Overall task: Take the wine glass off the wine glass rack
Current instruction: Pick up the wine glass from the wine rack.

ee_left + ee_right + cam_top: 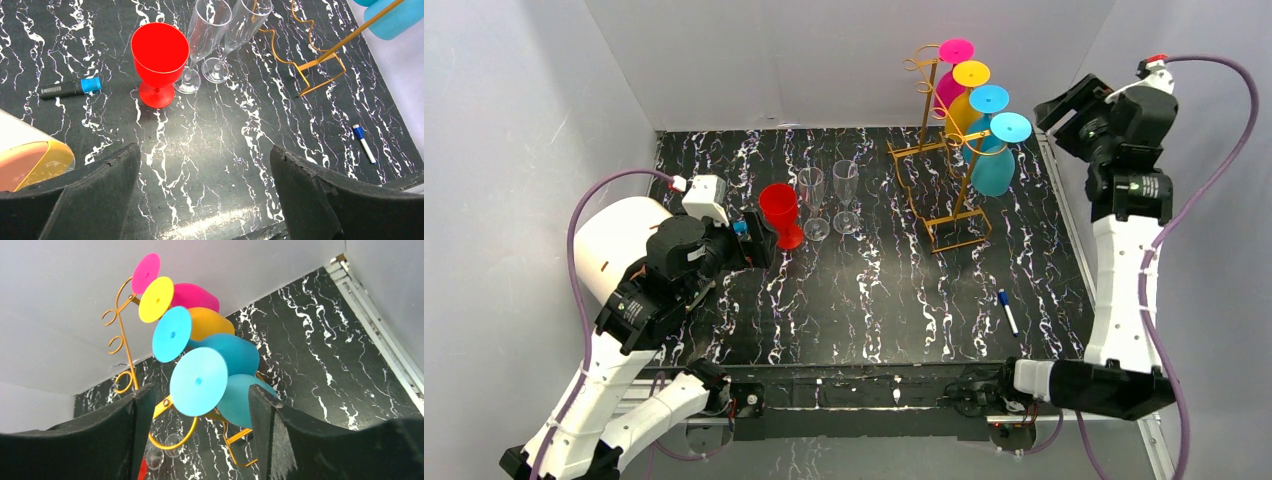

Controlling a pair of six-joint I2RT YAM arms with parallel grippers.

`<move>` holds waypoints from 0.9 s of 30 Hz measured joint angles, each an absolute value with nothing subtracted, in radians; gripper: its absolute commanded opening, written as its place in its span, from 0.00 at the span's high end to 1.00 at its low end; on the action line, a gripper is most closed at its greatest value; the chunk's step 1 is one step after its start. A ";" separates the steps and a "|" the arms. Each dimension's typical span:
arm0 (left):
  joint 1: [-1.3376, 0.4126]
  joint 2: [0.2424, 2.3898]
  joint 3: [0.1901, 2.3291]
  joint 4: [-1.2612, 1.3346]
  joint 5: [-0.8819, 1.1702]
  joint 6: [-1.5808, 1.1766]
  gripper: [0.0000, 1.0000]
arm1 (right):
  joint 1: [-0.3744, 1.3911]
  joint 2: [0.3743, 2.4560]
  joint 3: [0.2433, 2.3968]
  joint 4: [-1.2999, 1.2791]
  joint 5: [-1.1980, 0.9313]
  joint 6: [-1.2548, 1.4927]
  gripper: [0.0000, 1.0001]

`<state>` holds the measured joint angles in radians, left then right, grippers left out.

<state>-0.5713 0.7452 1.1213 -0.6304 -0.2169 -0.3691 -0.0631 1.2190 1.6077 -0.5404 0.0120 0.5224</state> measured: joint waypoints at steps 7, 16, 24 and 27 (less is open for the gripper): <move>-0.571 0.746 1.121 -0.635 -0.205 -0.365 0.02 | -0.232 1.346 1.627 -0.534 -0.278 0.599 0.31; -0.571 0.749 1.121 -0.637 -0.198 -0.360 0.02 | -0.257 1.382 1.604 -0.498 -0.472 0.654 0.43; -0.571 0.755 1.121 -0.636 -0.193 -0.359 0.02 | -0.262 1.410 1.581 -0.477 -0.506 0.666 0.45; -0.571 0.756 1.121 -0.636 -0.190 -0.359 0.02 | -0.263 1.425 1.571 -0.476 -0.505 0.666 0.45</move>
